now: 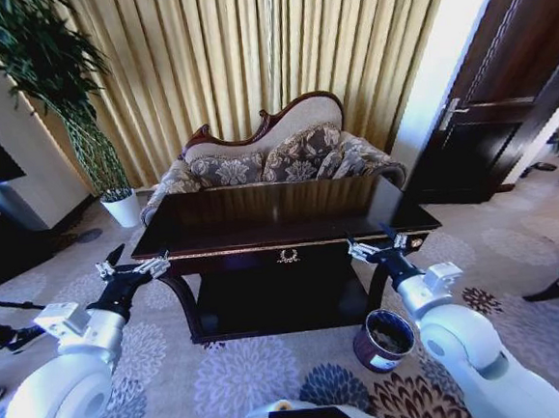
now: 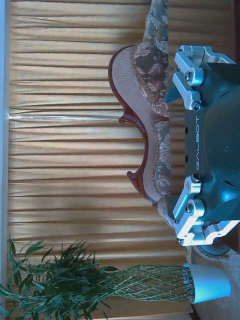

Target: Move to the front of the table and place the trash on the table into the trash bin.

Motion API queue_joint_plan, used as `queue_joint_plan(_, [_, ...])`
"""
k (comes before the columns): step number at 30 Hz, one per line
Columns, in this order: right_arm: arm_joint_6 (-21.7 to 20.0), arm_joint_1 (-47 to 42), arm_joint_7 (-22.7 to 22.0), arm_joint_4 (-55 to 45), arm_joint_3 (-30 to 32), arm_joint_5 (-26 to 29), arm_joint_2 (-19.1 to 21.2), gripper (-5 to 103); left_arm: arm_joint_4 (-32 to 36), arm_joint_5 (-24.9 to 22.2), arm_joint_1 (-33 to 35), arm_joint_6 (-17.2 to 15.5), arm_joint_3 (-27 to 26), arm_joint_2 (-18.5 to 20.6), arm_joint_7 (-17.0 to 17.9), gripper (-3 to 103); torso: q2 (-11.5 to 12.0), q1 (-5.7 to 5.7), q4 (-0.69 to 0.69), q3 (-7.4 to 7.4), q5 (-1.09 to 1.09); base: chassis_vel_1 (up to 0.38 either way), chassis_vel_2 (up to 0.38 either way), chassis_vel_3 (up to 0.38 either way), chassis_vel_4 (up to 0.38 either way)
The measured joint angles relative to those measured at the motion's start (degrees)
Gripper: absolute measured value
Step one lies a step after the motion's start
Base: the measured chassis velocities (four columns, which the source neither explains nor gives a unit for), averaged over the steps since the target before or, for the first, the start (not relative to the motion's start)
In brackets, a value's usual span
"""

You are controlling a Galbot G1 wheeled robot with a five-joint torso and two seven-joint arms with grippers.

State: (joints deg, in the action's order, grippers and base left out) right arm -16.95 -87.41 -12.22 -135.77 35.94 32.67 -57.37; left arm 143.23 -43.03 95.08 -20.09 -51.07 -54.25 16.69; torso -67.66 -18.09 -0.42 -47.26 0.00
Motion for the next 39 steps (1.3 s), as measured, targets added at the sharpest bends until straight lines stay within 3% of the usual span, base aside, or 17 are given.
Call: queue_joint_plan(39, [0.33, -4.59, -0.59, -3.17, 1.25, -1.6, -1.48, 100, 0.02, -0.07, 0.75, 0.08, -0.68, 0.69, -0.23, 100, -0.01, 0.01, 0.01, 0.01, 0.0, 0.14, -0.141, -0.135, 0.138])
